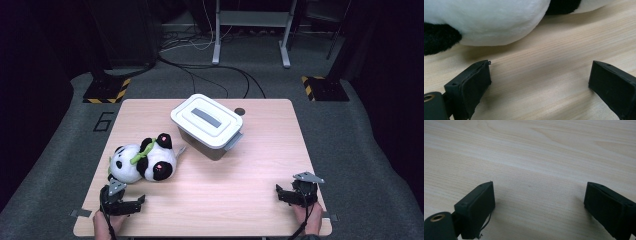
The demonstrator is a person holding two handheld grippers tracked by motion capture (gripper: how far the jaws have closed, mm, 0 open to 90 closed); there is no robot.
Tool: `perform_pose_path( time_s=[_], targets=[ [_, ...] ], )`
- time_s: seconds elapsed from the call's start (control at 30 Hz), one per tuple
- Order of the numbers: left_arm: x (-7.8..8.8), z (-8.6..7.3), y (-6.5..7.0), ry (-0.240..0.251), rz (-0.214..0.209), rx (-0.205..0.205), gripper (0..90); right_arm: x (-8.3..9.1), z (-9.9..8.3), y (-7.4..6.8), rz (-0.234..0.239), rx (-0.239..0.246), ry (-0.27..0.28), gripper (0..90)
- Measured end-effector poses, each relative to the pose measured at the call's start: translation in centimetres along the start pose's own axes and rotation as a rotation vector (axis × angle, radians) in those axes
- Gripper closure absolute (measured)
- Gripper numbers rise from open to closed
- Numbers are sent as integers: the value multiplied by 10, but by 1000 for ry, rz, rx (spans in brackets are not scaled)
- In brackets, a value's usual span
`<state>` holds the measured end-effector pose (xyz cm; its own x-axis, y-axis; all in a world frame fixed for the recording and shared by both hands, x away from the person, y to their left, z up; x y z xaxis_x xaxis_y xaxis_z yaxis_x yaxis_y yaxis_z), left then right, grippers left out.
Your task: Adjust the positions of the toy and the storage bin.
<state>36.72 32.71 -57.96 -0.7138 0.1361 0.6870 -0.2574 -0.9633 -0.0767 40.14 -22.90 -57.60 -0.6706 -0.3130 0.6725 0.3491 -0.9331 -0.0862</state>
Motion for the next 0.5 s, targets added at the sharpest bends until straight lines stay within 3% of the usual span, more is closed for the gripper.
perform_pose_path(
  time_s=[0.13, 0.23, 0.33, 0.5],
  targets=[
    [-1, 1, 0, 2, -4, -7, 26, 0, 0, -1, 4, 6, -9, 61],
    [-3, 2, 1, 0, -8, 2, 16, -1, 2, -1, 24, 0, -51, 17],
    [-4, 3, 1, 1, -9, 2, 12, 3, 8, -3, 44, -26, -43, 15],
    [-4, 2, 1, -3, -11, -9, 0, 10, 20, -10, 50, -9, -35, 15]
  ],
)
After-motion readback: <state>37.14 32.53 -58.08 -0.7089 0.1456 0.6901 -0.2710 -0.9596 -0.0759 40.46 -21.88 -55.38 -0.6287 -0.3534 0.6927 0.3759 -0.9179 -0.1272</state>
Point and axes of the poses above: each handheld gripper's, and its own axes: x roughly backward along the jaws, z roughly out of its top, y roughly to its right, the point moved 7 cm from there along -x, roughly forward along the jaws, and after that the axes turned 7 degrees about z, right-handed, at the moved point
